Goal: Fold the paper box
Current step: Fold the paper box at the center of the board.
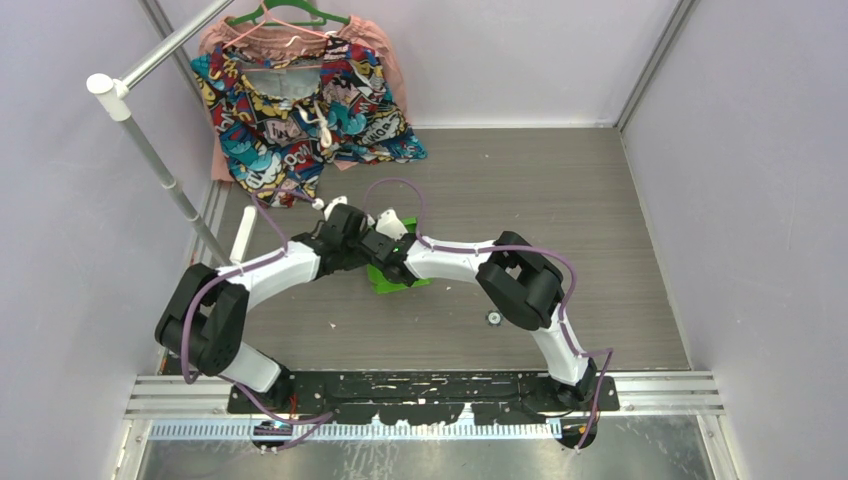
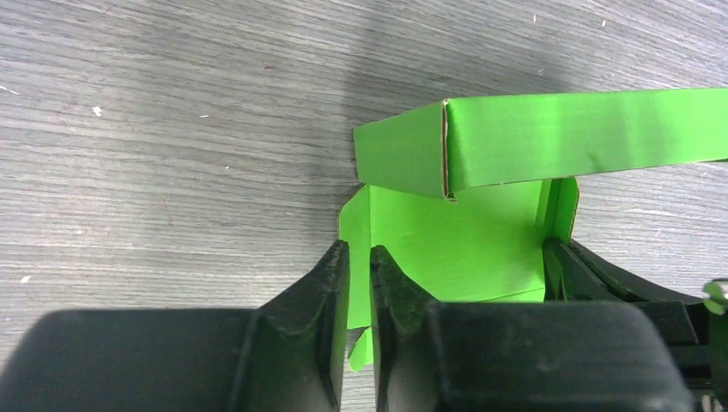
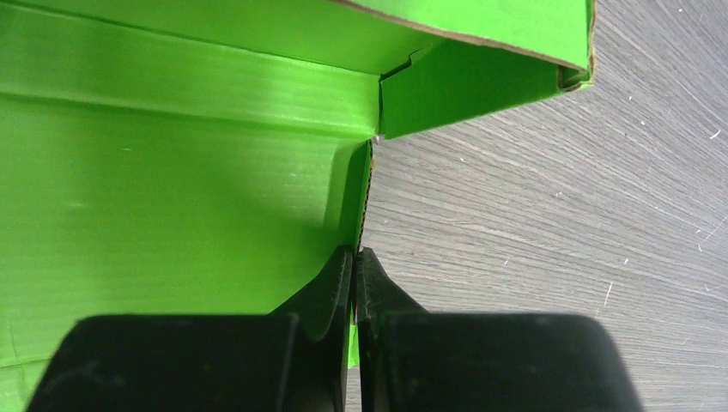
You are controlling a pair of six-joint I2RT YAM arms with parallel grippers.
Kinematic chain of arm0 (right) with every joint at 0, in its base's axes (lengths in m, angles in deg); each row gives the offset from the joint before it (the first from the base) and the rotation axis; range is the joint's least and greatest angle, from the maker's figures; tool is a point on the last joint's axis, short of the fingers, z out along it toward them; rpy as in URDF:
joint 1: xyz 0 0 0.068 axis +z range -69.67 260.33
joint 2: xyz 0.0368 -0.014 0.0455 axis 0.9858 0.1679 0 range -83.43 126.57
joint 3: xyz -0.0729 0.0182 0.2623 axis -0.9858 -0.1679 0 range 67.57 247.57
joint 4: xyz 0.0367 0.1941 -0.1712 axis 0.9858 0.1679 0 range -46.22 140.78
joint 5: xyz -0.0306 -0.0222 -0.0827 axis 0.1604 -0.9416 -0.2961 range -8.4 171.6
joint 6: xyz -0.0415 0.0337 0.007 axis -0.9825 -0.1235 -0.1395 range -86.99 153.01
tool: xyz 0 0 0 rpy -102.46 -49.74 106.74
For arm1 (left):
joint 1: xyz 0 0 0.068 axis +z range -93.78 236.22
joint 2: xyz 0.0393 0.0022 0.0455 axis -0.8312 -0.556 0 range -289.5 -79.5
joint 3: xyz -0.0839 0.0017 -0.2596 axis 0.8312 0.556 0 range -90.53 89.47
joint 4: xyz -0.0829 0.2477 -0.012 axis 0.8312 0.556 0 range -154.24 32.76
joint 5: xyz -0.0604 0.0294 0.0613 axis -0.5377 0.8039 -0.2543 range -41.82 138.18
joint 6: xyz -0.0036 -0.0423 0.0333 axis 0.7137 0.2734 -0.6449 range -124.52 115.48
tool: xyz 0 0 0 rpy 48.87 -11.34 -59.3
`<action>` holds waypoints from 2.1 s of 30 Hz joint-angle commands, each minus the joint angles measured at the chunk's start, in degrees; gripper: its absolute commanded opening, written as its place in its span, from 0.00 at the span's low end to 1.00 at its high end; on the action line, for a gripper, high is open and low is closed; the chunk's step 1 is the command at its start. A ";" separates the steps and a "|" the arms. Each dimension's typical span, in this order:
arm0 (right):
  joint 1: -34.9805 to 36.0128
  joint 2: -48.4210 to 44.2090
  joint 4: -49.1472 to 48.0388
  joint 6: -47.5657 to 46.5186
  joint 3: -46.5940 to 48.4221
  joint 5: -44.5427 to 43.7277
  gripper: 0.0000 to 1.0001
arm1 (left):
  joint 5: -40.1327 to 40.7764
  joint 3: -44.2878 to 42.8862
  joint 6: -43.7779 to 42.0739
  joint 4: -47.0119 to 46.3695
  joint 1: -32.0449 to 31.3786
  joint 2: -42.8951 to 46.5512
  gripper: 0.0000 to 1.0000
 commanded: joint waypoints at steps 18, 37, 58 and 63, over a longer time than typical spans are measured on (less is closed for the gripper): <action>1.10 2.08 -0.34 3.19 -1.81 9.73 0.02 | -4.98 9.61 2.56 -10.86 1.80 6.60 0.18; 1.05 2.25 -0.45 3.15 -2.06 10.17 0.01 | -5.30 6.67 2.53 -12.27 1.81 1.29 0.17; 1.30 2.86 -1.10 3.20 -2.49 10.60 0.01 | -6.40 0.93 3.57 -11.38 0.00 -3.15 0.14; 1.58 3.17 -1.57 2.90 -2.60 10.96 0.01 | -6.39 -1.31 3.77 -10.42 -1.36 -5.68 0.14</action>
